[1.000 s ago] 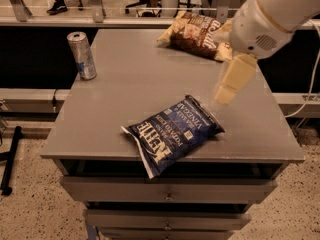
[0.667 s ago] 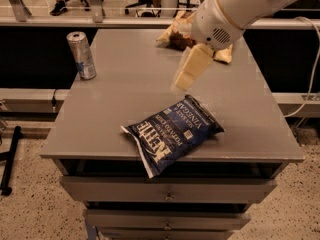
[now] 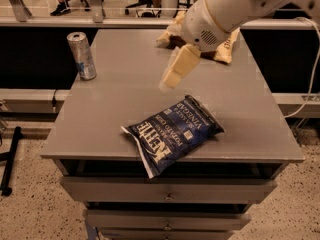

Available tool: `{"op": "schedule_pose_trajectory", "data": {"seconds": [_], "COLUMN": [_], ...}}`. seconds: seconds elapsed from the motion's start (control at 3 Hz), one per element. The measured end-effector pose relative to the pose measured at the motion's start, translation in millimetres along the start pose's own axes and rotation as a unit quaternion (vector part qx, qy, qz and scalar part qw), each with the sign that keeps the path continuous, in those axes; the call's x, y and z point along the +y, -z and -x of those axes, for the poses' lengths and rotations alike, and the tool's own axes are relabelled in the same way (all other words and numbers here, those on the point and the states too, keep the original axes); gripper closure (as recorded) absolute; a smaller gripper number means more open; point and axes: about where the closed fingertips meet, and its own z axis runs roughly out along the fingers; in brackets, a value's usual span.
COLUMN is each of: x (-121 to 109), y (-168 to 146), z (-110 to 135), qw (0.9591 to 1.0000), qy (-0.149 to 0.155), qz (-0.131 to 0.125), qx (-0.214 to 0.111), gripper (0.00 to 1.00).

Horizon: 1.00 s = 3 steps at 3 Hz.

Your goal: Move redbull can near brown chip bag

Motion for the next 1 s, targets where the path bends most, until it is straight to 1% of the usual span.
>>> {"op": "schedule_pose_trajectory", "data": {"seconds": [0.33,0.67,1.0], "x": [-21.8,-46.7,-66.6], "y": [-36.0,-75.1,-108.2], "z": [10.2,33.7,54.5], "qw": [0.9986,0.9943,0.9877], "qy": [-0.015,-0.014,-0.017], "qz": [0.008,0.007,-0.003], "qx": [-0.05,-0.106,-0.156], "gripper": [0.0,0.0,0.0]}}
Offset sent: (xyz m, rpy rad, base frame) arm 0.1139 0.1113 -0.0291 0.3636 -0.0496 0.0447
